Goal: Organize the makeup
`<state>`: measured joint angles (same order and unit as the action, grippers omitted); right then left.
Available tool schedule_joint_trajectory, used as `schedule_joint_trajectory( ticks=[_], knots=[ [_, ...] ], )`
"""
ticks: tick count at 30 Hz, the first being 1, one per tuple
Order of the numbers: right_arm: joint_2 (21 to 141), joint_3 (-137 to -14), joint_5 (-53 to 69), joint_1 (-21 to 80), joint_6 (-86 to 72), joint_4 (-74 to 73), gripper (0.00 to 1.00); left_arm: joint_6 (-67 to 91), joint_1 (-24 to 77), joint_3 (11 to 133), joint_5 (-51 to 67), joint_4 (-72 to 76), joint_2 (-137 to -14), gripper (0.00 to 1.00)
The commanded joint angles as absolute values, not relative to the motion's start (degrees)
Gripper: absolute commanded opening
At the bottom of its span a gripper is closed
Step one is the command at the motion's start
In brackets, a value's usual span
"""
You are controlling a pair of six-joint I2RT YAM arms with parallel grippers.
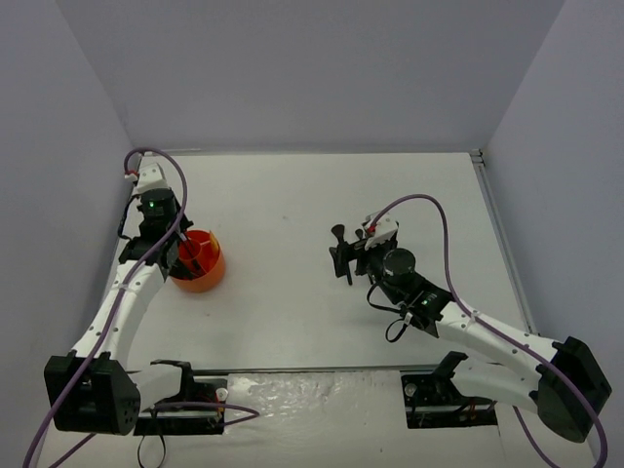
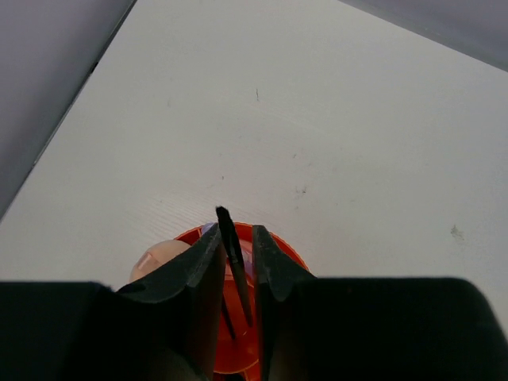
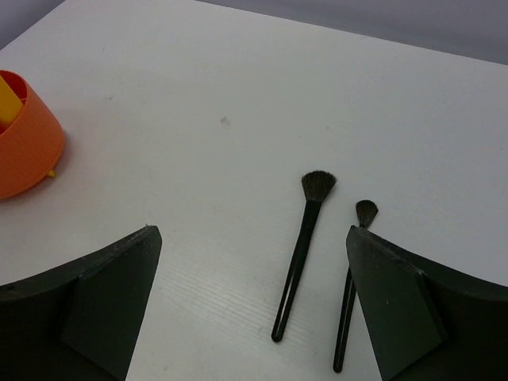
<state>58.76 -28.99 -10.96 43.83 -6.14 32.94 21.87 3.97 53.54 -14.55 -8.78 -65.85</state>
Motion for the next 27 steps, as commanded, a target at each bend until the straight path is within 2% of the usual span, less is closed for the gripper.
schedule_joint_trajectory(
  ticks=[1,9,12,15,21,27],
  knots=[
    [58.8,-30.3,-15.0,43.2,-7.3,34.4,1.00,23.0,3.3,56.1,-15.0,-5.5,-65.6,0.28],
    [60.1,-32.9,-19.4,41.5,-11.6,26.9,1.00,23.4,3.3,58.2,-16.3,-10.3,-63.4,0.55],
    [61.6,-34.5,-20.7,39.6,-14.1,22.0,1.00,22.5,3.4,59.9,-16.1,-13.6,-60.4,0.79],
    [63.7,-35.5,-20.0,36.5,-16.8,17.2,1.00,21.2,3.4,62.0,-14.9,-17.6,-57.9,0.95],
    [69.4,-37.5,-13.5,30.2,-18.7,12.7,0.97,18.7,3.4,62.8,-10.2,-24.3,-52.2,0.97],
    [78.2,-41.0,-11.6,28.6,-19.1,10.0,0.93,17.7,3.4,56.9,-5.1,-26.2,-45.7,0.97]
  ],
)
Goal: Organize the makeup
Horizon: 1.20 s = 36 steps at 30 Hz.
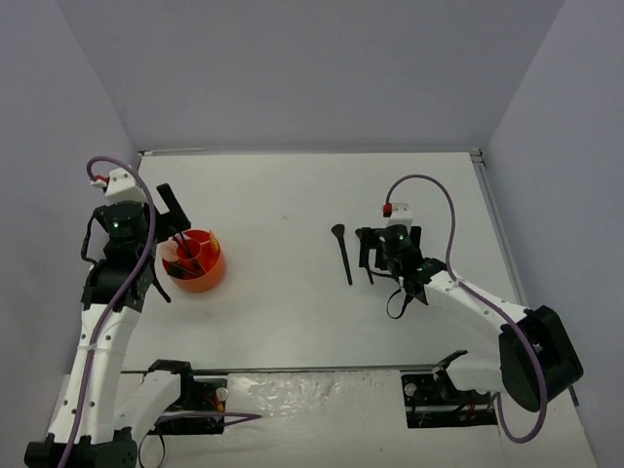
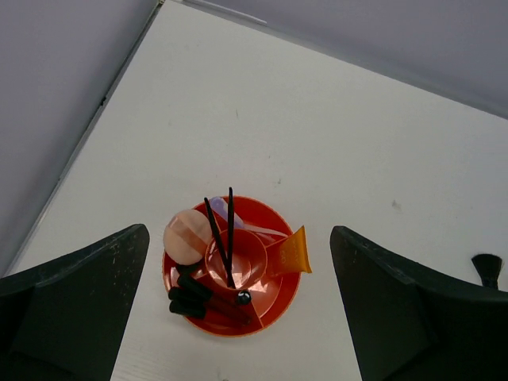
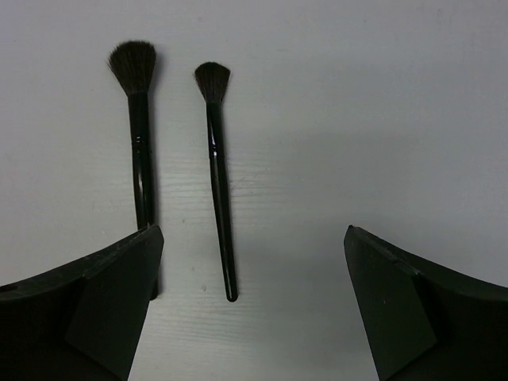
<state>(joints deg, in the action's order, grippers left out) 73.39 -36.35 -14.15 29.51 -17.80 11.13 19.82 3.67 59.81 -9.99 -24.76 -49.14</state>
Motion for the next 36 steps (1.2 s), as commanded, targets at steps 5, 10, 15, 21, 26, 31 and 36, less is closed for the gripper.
schedule_joint_trajectory(
  ticks=[5,10,15,21,26,31,36],
  knots=[
    [84.8,-44.0,-9.2,28.3,-19.2,9.4,0.79,17.2,3.3,54.7,-2.3,-27.2,-44.4,0.97],
    [89.5,-45.6,-8.5,28.3,-19.4,9.6,0.56,17.2,3.3,54.8,-0.6,-26.5,-44.8,0.97],
    [92.3,-46.1,-9.1,28.3,-19.5,10.3,0.48,17.4,3.3,55.1,0.0,-26.6,-45.8,0.97],
    [95.9,-46.3,-8.6,28.2,-19.6,11.2,0.37,17.6,3.3,54.8,1.9,-25.9,-45.4,0.97],
    [97.2,-46.3,-8.4,28.2,-19.8,11.6,0.13,17.9,3.3,54.8,4.1,-25.4,-45.8,0.97],
    [95.6,-45.9,-9.2,28.1,-19.2,11.7,0.00,19.0,3.4,55.0,7.2,-24.5,-46.0,0.97],
    [87.7,-44.3,-10.3,29.0,-17.5,13.9,0.00,21.6,3.4,56.3,12.0,-25.2,-46.9,0.97]
  ],
)
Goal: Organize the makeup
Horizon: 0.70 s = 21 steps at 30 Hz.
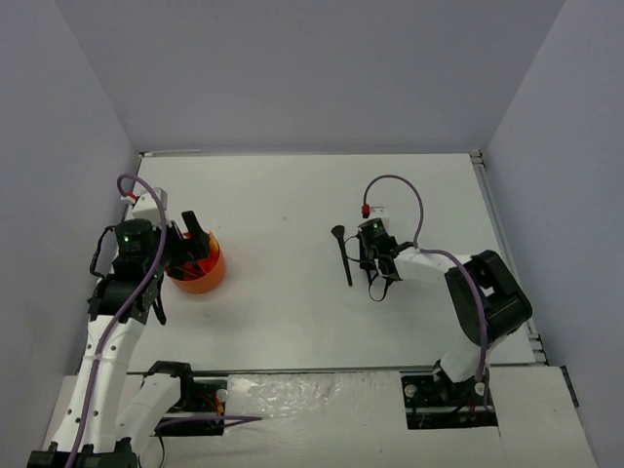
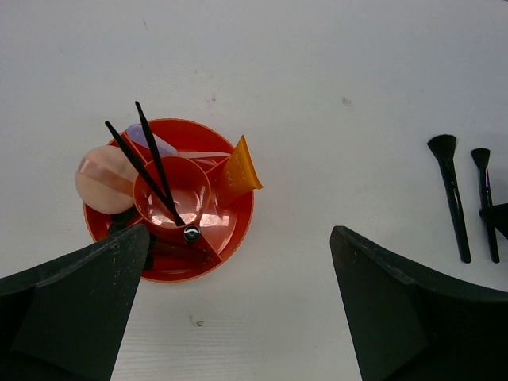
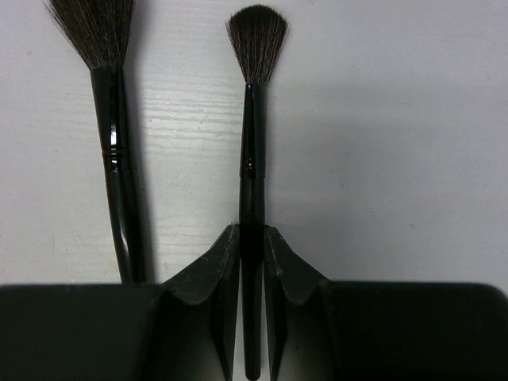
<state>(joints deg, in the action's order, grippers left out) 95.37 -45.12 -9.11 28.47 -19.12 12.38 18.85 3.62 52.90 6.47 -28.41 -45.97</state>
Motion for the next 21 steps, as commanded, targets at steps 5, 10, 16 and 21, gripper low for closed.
schedule_joint_trajectory(
  ticks=[5,10,16,21],
  knots=[
    [75.7,-41.1,-9.8,34.0,-12.7,21.0,0.00,28.6,4.5,57.4,19.7,-22.7,-47.3,0.97],
    [68.4,-37.4,-6.4,41.8,-9.7,33.2,0.00,34.7,10.0,58.9,20.8,-18.7,-48.5,0.97],
    [66.5,-35.9,1.3,47.1,-9.1,46.1,0.00,36.7,23.3,61.6,13.9,-14.6,-52.0,0.97],
    [68.1,-37.4,4.5,50.1,-8.6,49.9,0.00,37.9,30.3,62.3,10.1,-10.1,-55.1,0.97]
  ],
)
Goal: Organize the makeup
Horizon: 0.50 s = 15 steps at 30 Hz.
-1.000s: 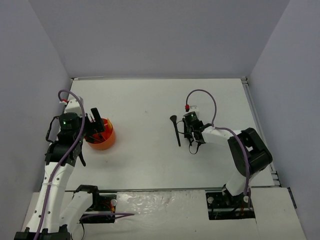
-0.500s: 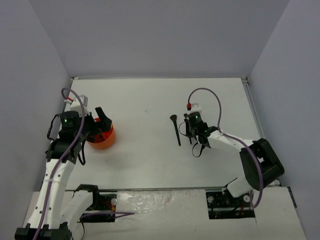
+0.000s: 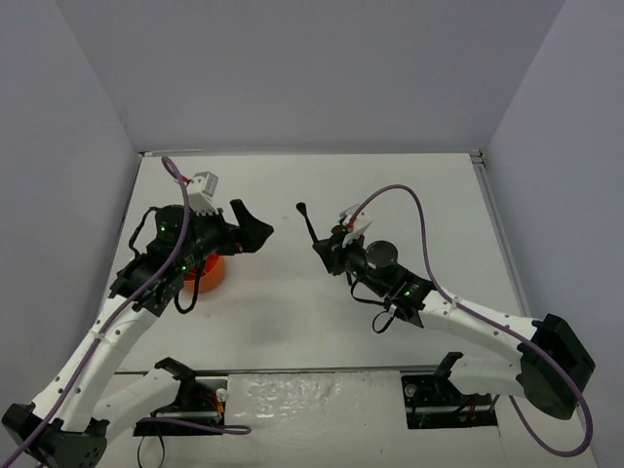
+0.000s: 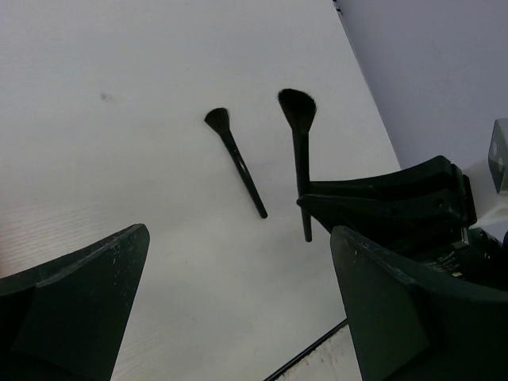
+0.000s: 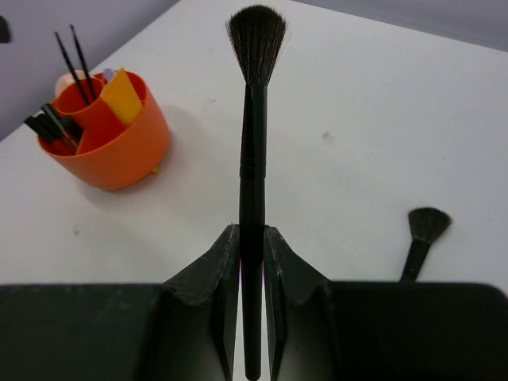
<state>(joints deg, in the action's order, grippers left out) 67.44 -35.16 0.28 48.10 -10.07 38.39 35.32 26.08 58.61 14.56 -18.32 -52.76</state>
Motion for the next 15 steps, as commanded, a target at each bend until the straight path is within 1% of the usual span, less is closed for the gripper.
schedule_joint_trajectory(
  ticks=[1,7,9,11,15],
  knots=[
    [68.1,-37.5,4.6,50.5,-8.6,50.4,0.00,37.8,31.3,62.7,9.3,-9.9,-55.8,0.97],
    [68.5,-37.2,5.3,52.2,-8.4,52.6,0.00,38.1,36.3,64.3,5.7,-8.7,-60.3,0.97],
    [68.5,-37.1,5.5,52.3,-8.4,53.0,0.00,38.2,37.4,64.3,4.8,-7.9,-61.1,0.95],
    [68.5,-36.9,5.5,52.6,-8.4,53.5,0.00,38.5,38.3,64.4,4.4,-6.8,-62.2,0.93],
    [68.5,-36.7,5.7,52.6,-8.5,54.2,0.00,38.8,40.1,65.1,3.8,-6.7,-64.3,0.82]
  ],
)
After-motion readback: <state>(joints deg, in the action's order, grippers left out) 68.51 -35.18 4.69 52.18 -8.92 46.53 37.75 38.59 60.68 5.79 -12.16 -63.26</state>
